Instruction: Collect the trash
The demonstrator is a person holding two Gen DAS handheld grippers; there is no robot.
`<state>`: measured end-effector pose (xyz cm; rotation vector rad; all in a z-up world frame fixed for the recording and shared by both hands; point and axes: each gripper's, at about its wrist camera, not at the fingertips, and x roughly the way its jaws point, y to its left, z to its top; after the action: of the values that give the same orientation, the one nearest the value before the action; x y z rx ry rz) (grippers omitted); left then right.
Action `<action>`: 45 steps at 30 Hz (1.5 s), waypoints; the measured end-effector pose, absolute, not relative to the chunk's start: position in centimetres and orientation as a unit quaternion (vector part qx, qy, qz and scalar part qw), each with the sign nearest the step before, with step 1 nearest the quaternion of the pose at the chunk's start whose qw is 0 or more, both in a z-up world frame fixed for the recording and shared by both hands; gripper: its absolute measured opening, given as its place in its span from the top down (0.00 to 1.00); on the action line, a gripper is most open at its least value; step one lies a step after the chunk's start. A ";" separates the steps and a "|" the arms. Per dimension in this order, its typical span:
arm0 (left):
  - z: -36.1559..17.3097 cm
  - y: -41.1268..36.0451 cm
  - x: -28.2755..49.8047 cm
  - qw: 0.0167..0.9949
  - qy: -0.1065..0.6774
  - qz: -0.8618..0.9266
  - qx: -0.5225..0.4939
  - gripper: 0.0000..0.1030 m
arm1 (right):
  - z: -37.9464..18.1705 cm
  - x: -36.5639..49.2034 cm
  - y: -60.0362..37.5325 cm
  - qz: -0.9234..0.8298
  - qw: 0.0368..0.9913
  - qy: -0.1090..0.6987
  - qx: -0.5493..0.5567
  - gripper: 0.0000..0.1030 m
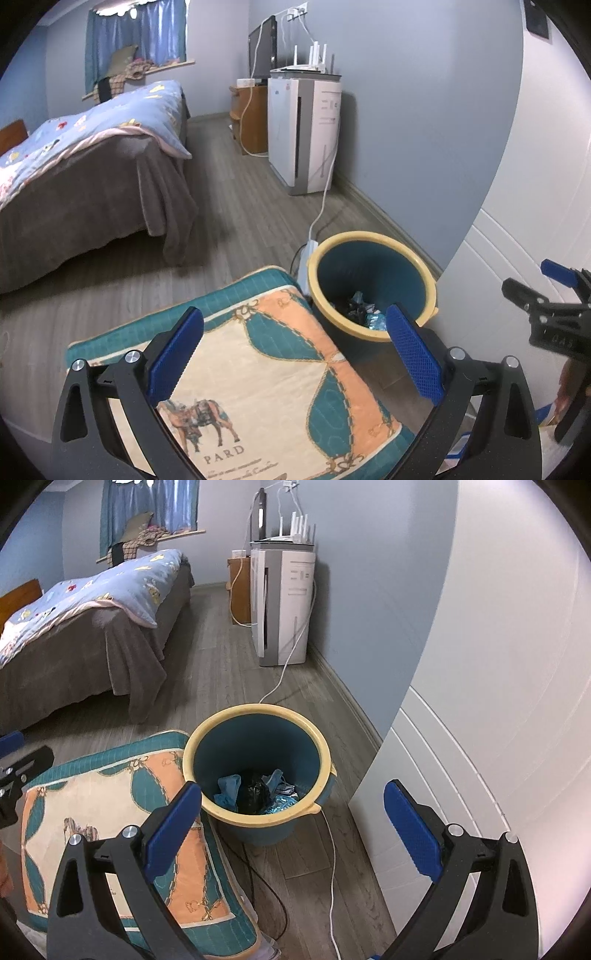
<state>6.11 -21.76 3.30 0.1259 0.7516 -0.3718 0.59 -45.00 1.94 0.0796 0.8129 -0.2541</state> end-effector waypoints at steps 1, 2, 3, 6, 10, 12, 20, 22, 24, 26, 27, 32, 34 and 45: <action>3.4 -21.7 6.0 0.912 0.363 -0.181 0.063 0.05 | 1.9 0.5 -45.1 -0.125 0.909 0.394 0.042 0.06; 3.4 -21.8 5.9 0.912 0.362 -0.181 0.065 0.05 | 1.8 0.5 -45.3 -0.127 0.909 0.395 0.045 0.06; 3.5 -21.9 5.8 0.912 0.362 -0.181 0.066 0.05 | 1.7 0.5 -45.4 -0.127 0.908 0.396 0.047 0.06; 3.6 -21.9 5.6 0.913 0.360 -0.181 0.069 0.05 | 1.7 0.5 -45.5 -0.128 0.908 0.396 0.049 0.06; 3.6 -21.9 5.6 0.913 0.359 -0.181 0.069 0.05 | 1.7 0.4 -45.6 -0.128 0.908 0.395 0.046 0.06; 3.6 -21.9 5.6 0.913 0.360 -0.180 0.068 0.05 | 1.7 0.5 -45.6 -0.127 0.909 0.396 0.042 0.06; 3.7 -21.8 5.4 0.912 0.361 -0.182 0.069 0.05 | 1.9 0.6 -45.4 -0.125 0.909 0.397 0.034 0.06; 3.7 -21.8 5.4 0.912 0.361 -0.183 0.069 0.05 | 1.9 0.6 -45.5 -0.125 0.909 0.397 0.034 0.06; 3.7 -21.9 5.4 0.912 0.361 -0.182 0.069 0.05 | 1.9 0.7 -45.5 -0.125 0.909 0.397 0.035 0.06; 3.7 -21.9 5.4 0.912 0.361 -0.182 0.069 0.05 | 1.9 0.6 -45.5 -0.124 0.909 0.397 0.034 0.06; 3.7 -21.9 5.4 0.912 0.361 -0.182 0.068 0.05 | 1.9 0.7 -45.5 -0.124 0.909 0.397 0.034 0.06; 3.7 -21.8 5.3 0.912 0.361 -0.183 0.069 0.05 | 1.9 0.7 -45.5 -0.124 0.909 0.397 0.034 0.06; 3.7 -21.9 5.3 0.912 0.361 -0.183 0.069 0.05 | 1.9 0.6 -45.5 -0.124 0.909 0.397 0.034 0.06; 3.6 -22.0 5.0 0.907 0.362 -0.204 0.072 0.05 | 1.8 0.5 -45.3 -0.127 0.908 0.398 0.034 0.06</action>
<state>5.01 -22.01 3.60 0.1480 0.7465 -0.4213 0.52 -45.34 1.82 0.0707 0.8221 -0.2629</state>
